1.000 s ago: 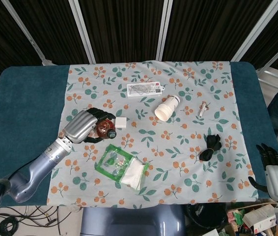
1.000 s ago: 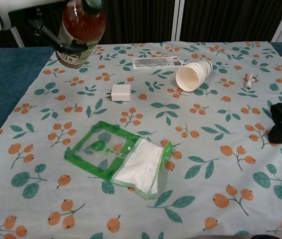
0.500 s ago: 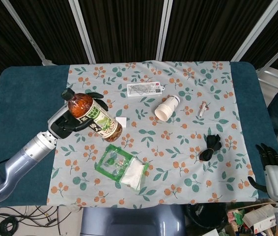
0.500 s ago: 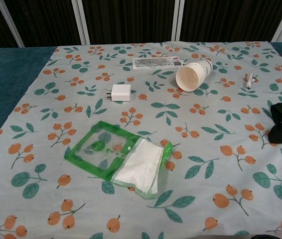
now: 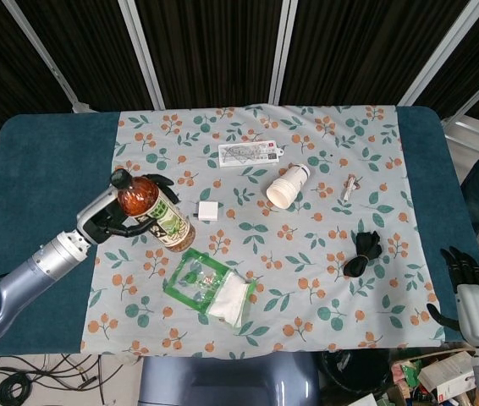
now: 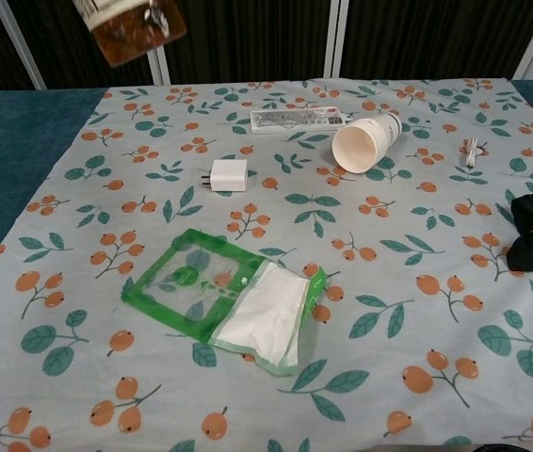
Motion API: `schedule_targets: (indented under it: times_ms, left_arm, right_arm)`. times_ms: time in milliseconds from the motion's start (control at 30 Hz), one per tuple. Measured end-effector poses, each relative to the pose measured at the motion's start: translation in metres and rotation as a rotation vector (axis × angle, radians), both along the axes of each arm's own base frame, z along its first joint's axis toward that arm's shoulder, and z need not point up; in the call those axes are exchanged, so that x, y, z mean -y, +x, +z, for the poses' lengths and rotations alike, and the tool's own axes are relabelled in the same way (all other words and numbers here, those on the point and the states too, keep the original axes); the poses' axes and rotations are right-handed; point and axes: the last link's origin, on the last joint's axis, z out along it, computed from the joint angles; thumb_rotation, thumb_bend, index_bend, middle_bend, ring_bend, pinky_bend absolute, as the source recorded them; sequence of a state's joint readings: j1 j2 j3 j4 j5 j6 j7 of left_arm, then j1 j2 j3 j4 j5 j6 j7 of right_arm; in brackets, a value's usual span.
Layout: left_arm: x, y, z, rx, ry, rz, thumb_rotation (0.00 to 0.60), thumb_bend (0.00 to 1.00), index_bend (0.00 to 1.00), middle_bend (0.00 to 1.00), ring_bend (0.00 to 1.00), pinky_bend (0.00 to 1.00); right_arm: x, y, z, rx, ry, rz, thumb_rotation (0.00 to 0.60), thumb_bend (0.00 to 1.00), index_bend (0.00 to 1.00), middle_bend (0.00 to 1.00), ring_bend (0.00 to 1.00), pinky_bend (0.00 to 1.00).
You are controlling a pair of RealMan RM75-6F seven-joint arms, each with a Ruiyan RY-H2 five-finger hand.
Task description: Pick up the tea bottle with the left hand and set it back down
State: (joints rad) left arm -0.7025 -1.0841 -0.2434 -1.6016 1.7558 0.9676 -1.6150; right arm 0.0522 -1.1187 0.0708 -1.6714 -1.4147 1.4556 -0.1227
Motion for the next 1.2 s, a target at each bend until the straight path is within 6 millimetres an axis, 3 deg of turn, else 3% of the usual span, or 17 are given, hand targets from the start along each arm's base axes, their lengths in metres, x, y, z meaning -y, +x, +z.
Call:
schedule_targets:
  times_ms: [233, 367, 533, 833, 1200]
  left_arm:
    - [0.001, -0.022, -0.038, -0.44, 0.287, -0.146, 0.6, 0.58, 0.28, 0.33, 0.31, 0.56]
    - [0.002, -0.037, -0.07, -0.54, 0.321, -0.141, 0.6, 0.58, 0.28, 0.33, 0.31, 0.56]
    - [-0.001, -0.054, -0.095, -0.516, 0.309, -0.055, 0.6, 0.58, 0.28, 0.32, 0.3, 0.55]
    - [-0.009, -0.073, -0.114, -0.385, 0.264, 0.073, 0.6, 0.58, 0.27, 0.32, 0.3, 0.55]
    - [-0.016, -0.088, -0.139, -0.391, 0.263, 0.092, 0.6, 0.57, 0.27, 0.31, 0.3, 0.55]
  right_arm:
    - [0.0, -0.001, 0.0, 0.004, 0.001, -0.005, 0.6, 0.13, 0.0, 0.04, 0.06, 0.15]
    - [0.0, -0.001, 0.001, 0.005, 0.001, -0.005, 0.6, 0.13, 0.0, 0.04, 0.06, 0.15]
    - [0.0, -0.001, 0.001, 0.005, 0.001, -0.005, 0.6, 0.13, 0.0, 0.04, 0.06, 0.15]
    - [0.0, -0.002, 0.0, 0.007, 0.002, -0.01, 0.6, 0.13, 0.0, 0.04, 0.06, 0.15]
    - [0.0, -0.002, 0.0, 0.002, 0.001, -0.009, 0.6, 0.13, 0.0, 0.04, 0.06, 0.15]
